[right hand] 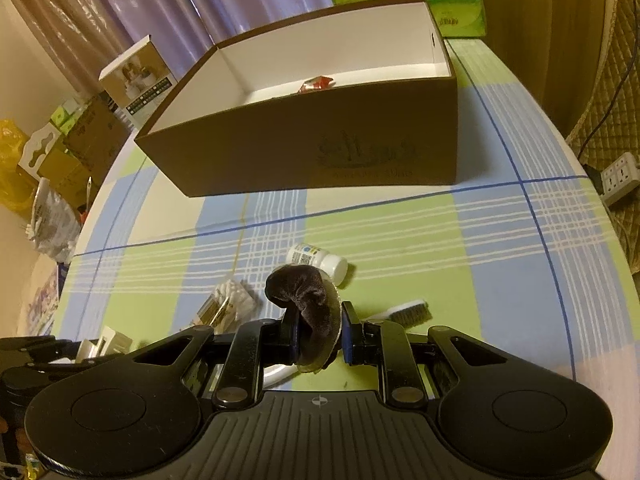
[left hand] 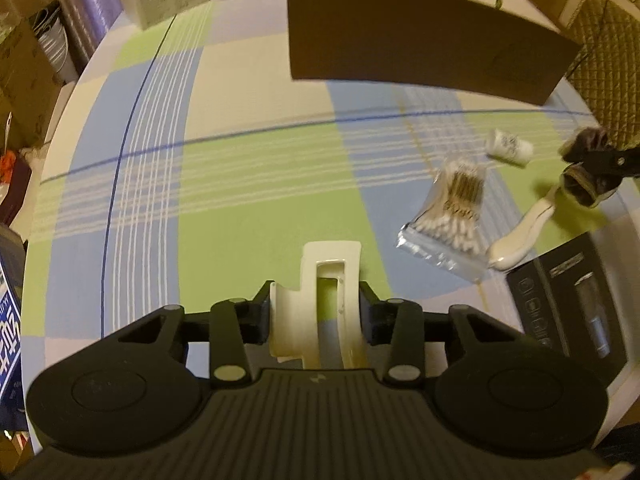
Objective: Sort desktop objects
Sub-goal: 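Carry the holder with the left tool while the right tool carries the scrunchie into the box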
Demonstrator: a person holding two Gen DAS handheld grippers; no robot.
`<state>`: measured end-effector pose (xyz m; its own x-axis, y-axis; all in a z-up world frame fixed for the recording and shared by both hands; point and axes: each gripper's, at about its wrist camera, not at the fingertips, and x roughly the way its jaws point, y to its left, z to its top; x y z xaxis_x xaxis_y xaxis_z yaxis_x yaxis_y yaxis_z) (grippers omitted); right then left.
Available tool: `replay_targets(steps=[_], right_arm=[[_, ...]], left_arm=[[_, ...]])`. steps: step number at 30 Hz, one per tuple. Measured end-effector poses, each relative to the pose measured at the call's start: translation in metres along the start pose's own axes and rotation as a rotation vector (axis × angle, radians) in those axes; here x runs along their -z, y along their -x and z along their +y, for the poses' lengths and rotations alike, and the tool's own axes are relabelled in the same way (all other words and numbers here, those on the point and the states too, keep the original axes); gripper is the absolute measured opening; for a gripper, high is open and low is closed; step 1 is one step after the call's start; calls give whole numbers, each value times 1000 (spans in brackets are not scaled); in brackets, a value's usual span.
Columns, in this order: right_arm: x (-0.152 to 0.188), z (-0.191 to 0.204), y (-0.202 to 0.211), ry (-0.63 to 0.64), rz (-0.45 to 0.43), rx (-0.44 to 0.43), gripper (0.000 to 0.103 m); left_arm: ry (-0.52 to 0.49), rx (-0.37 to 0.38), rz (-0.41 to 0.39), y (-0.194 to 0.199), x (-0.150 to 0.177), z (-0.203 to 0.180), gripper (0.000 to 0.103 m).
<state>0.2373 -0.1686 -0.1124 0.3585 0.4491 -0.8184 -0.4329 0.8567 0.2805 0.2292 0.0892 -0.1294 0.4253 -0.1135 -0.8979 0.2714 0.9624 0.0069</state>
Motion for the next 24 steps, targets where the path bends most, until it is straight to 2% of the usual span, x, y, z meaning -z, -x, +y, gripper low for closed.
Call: replay_targets(steps=[12, 24], right_arm=[[-6, 2, 13, 20, -29, 21, 17], [-37, 9, 22, 62, -80, 26, 17]], left_arm=[[-48, 48, -111, 26, -35, -18, 36], [-112, 102, -227, 37, -99, -38, 36]])
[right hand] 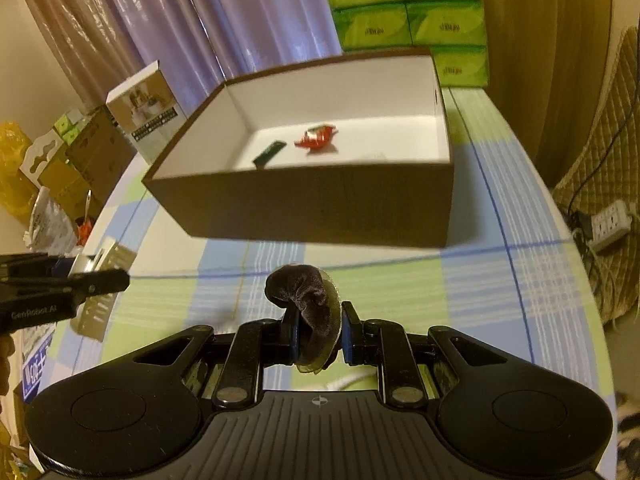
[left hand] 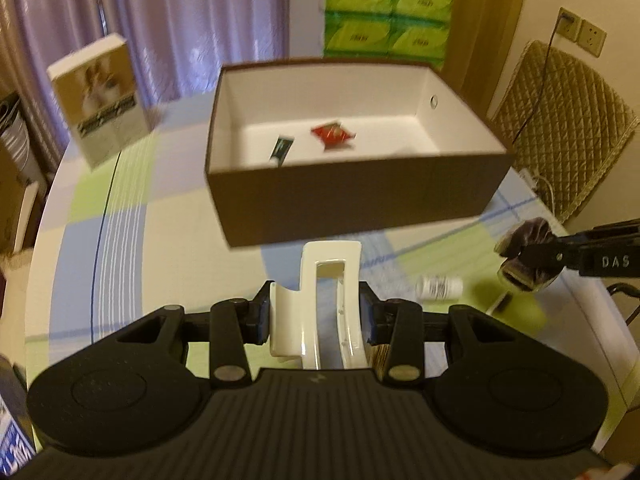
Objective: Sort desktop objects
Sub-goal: 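Carry the holder with the left tool while the right tool carries the scrunchie into the box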
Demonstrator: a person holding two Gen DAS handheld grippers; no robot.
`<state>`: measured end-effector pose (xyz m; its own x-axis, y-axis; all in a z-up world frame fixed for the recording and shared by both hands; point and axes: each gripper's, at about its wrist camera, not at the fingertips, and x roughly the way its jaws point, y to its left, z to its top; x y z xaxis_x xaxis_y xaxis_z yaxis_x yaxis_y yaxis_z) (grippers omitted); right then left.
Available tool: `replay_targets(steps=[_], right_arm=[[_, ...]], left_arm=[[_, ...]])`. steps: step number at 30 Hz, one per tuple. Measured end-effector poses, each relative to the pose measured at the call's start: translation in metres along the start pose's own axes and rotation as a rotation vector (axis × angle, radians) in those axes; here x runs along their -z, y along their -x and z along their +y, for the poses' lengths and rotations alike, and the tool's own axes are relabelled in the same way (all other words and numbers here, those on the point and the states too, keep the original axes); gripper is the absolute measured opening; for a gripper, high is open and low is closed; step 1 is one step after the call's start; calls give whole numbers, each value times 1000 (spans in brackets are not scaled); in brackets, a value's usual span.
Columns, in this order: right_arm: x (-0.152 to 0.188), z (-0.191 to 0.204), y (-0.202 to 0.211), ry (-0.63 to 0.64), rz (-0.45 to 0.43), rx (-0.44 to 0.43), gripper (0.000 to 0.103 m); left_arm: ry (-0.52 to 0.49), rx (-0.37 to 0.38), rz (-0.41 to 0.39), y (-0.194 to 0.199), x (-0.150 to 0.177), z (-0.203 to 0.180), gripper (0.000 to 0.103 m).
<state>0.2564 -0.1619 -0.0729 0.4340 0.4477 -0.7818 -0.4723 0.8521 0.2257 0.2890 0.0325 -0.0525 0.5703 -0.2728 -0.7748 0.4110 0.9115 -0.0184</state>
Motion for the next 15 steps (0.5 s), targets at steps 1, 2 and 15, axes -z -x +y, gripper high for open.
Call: replay_targets(steps=[1, 2, 15], right_arm=[[-4, 0, 1, 4, -6, 0, 17], [-8, 0, 1, 7, -11, -2, 17], [-86, -1, -5, 35, -101, -18, 17]], left_arm=[[-4, 5, -8, -1, -6, -1, 36], [-8, 9, -16, -2, -12, -1, 36], [-60, 38, -102, -32, -97, -1, 36]])
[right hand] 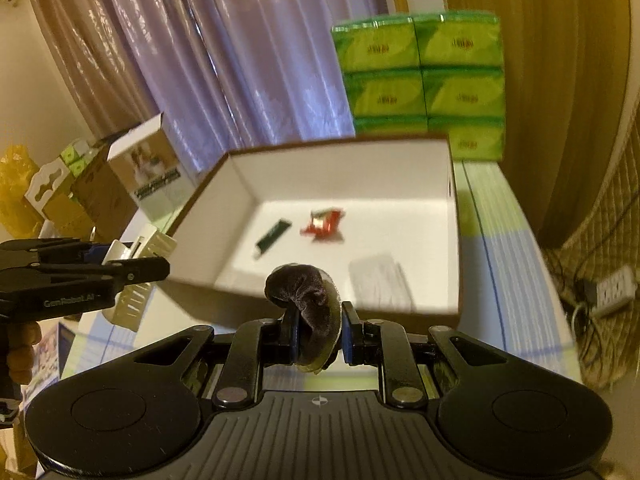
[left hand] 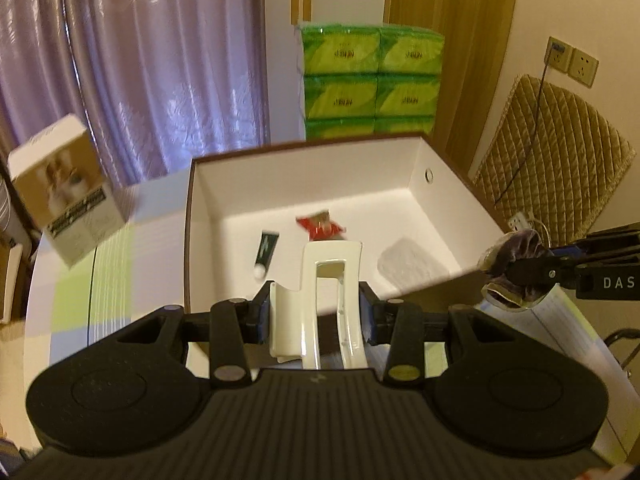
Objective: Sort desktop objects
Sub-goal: 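Carry the holder with the left tool while the right tool carries the scrunchie into the box, then open the left tool releasing the holder while the right tool releases the scrunchie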
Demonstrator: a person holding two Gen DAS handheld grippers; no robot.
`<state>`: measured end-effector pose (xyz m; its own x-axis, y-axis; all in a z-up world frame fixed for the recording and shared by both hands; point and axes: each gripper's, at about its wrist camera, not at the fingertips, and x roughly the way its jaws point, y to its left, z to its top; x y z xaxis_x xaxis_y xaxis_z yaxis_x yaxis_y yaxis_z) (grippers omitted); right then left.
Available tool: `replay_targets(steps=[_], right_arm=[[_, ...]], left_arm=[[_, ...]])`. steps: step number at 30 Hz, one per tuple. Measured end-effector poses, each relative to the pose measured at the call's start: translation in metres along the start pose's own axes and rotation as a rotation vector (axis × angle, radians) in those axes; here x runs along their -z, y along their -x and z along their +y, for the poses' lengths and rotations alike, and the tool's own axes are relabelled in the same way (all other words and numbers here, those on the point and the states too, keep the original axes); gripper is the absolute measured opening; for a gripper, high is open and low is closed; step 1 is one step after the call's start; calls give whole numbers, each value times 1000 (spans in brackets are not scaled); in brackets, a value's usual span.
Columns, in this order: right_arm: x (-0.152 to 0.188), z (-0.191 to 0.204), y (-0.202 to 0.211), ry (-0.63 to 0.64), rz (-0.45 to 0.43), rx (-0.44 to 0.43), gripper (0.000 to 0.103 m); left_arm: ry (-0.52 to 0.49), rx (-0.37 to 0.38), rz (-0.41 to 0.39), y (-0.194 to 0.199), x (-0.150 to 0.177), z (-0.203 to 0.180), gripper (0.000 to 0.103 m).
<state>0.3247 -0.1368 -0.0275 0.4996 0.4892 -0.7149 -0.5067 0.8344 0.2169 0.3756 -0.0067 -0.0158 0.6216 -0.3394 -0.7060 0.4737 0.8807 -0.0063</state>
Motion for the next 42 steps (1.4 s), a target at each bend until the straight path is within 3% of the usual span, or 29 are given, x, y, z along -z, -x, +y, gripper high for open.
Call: replay_targets(steps=[8, 20, 32, 42], right_arm=[[-42, -15, -38, -1, -5, 49, 17], [-80, -39, -112, -21, 37, 145, 17], [-98, -54, -177, -45, 99, 167, 17], [-98, -62, -207, -57, 139, 172, 17]], left_arm=[[29, 35, 20, -49, -41, 8, 36], [52, -3, 96, -142, -75, 19, 36], [123, -46, 176, -226, -82, 35, 36], [101, -54, 209, -261, -81, 30, 37]])
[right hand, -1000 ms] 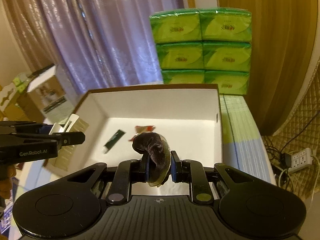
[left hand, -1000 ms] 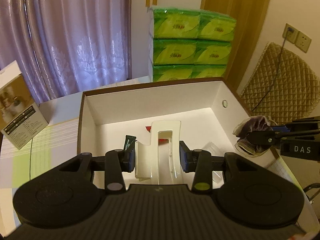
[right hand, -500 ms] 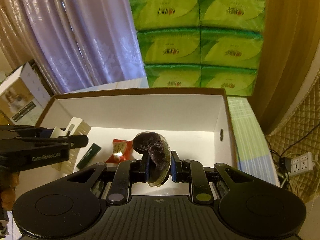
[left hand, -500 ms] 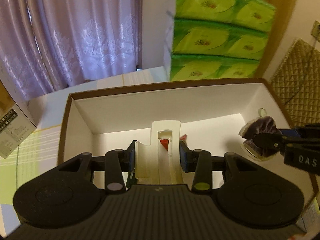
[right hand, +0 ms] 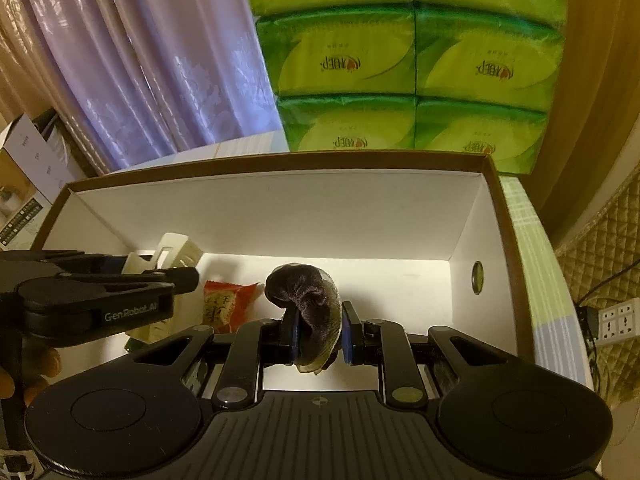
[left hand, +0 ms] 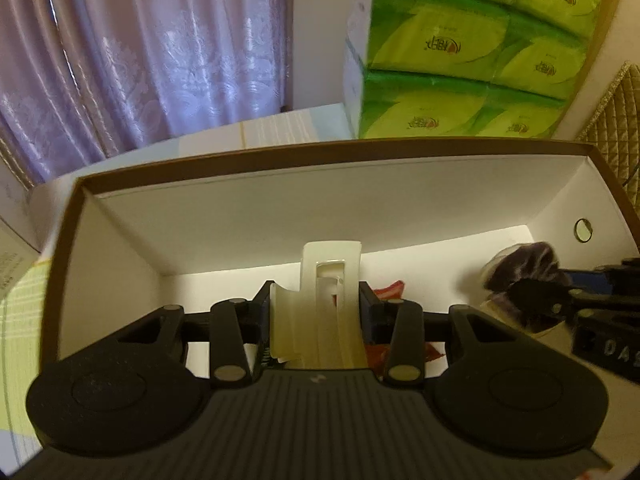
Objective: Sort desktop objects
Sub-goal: 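Open the left tool releasing the holder while the right tool releases the scrunchie, then raise both tools out of the brown box and pull back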
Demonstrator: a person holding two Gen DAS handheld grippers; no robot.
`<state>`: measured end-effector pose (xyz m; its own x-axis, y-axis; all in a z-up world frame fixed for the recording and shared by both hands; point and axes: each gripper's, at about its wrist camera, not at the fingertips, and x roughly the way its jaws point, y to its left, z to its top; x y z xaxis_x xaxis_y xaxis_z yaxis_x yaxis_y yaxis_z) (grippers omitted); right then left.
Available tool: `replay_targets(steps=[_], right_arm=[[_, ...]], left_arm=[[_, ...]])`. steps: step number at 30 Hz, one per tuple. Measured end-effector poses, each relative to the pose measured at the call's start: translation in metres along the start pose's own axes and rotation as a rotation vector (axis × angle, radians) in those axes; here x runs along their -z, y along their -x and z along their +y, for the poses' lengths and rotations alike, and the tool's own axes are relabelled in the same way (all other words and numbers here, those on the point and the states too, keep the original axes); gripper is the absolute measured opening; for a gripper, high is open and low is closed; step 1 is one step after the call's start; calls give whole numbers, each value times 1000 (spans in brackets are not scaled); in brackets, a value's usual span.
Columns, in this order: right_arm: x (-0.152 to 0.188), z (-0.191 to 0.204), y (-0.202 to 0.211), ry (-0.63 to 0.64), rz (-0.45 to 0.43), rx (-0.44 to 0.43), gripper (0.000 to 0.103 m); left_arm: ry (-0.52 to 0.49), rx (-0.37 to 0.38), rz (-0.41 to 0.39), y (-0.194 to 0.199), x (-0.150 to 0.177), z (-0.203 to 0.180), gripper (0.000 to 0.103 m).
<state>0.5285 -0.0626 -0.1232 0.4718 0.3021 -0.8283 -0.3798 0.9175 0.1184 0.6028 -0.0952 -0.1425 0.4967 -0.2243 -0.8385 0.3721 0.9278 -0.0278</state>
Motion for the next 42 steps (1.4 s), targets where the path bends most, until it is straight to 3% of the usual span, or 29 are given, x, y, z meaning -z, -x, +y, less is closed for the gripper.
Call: replay_targets(steps=[7, 18, 19, 21, 22, 23, 27, 30, 42], right_arm=[[-2, -2, -6, -6, 4, 1, 17], [-7, -1, -9, -17, -27, 7, 17], [-8, -1, -8, -20, -40, 3, 20], [-9, -2, -7, -30, -56, 3, 39], [-9, -2, -4, -31, -72, -1, 56], [-9, -2, -2, -27, -91, -2, 60], [-9, 3, 6, 21, -101, -1, 60], [-6, 5, 13, 45, -94, -14, 62], [18, 6, 65, 82, -157, -37, 97]], left_arm=[[-32, -15, 5, -9, -2, -3, 36], [-45, -19, -29, 6, -9, 2, 47], [-48, -21, -30, 7, -9, 3, 47], [-57, -25, -36, 11, -9, 4, 49], [-62, -28, -40, 12, -9, 3, 53], [-66, -31, -44, 15, -9, 4, 57], [-74, -36, -60, 24, -8, 5, 60], [-78, -29, -70, 32, -7, 6, 69], [-104, -26, -112, 76, 11, 5, 85]])
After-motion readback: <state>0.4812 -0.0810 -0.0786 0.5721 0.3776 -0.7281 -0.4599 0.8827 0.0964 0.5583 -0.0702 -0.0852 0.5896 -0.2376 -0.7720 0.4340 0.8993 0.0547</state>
